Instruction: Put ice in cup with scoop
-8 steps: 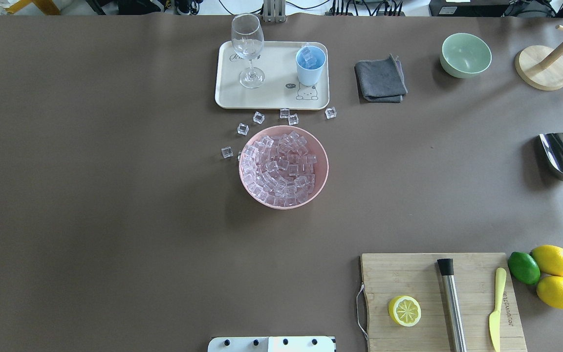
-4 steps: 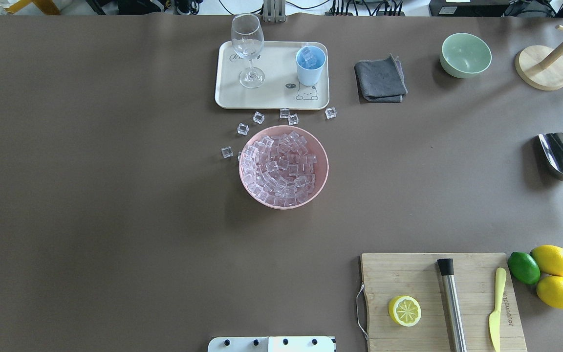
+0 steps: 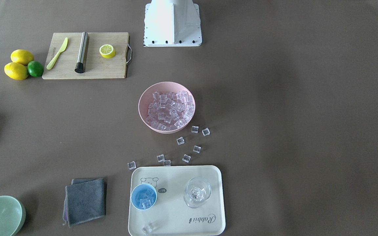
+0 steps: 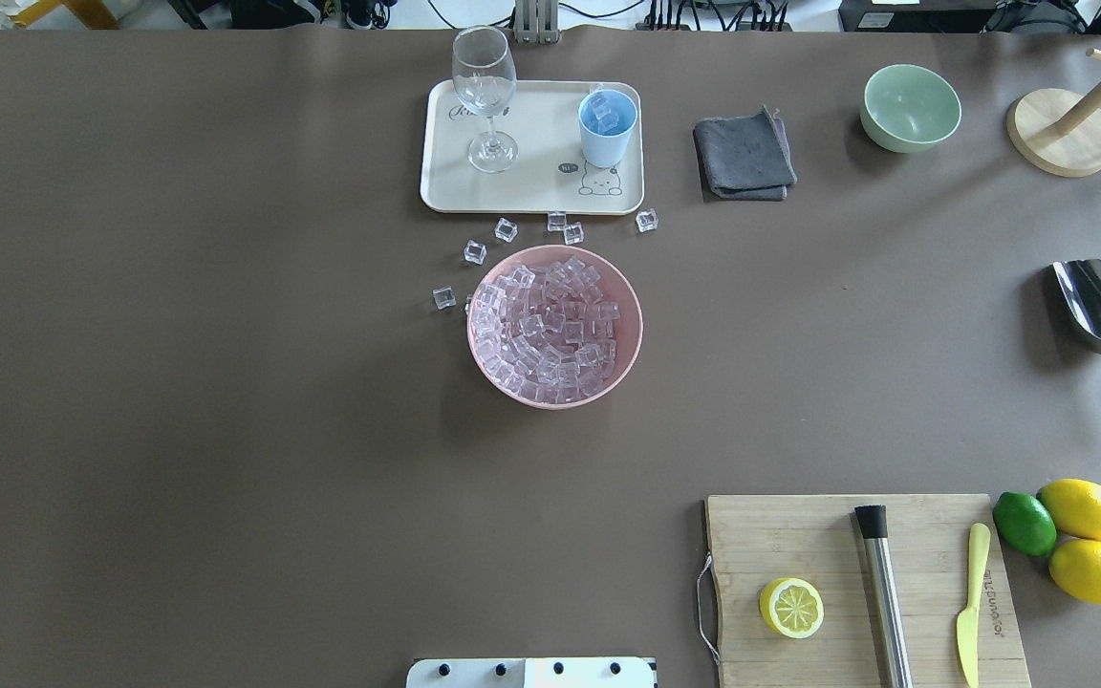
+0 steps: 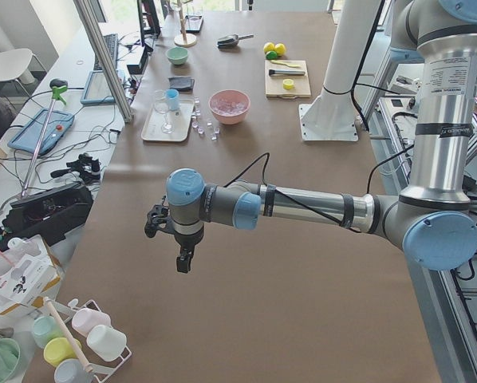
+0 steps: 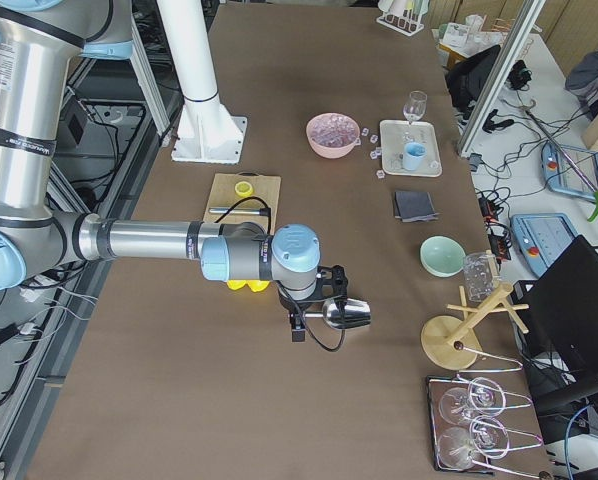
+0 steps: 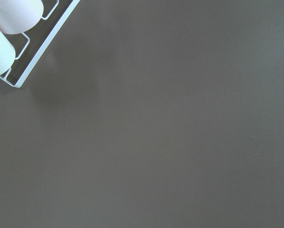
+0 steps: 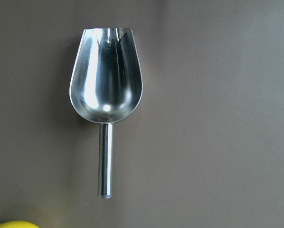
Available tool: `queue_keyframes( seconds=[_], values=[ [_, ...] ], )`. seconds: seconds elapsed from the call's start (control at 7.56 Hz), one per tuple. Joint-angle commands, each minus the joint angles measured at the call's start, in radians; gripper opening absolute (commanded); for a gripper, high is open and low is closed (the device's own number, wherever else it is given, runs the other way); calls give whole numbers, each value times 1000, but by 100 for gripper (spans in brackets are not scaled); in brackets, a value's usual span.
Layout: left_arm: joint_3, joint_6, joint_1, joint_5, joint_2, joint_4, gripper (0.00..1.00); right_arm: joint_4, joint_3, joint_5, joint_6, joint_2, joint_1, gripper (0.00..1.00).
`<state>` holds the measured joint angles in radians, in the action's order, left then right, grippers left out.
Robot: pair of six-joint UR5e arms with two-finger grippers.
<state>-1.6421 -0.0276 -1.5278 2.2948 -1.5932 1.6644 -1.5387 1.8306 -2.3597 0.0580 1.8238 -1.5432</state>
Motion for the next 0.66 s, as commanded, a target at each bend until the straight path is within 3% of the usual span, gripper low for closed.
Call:
queue_keyframes(
  seconds=[0.0, 0.53],
  values=[
    [4, 0, 0, 0, -4, 0, 99, -133, 27, 28, 121, -3, -73, 100],
    [7, 2, 0, 0, -5, 2, 99, -153, 30, 28, 123, 3, -81, 100]
  ],
)
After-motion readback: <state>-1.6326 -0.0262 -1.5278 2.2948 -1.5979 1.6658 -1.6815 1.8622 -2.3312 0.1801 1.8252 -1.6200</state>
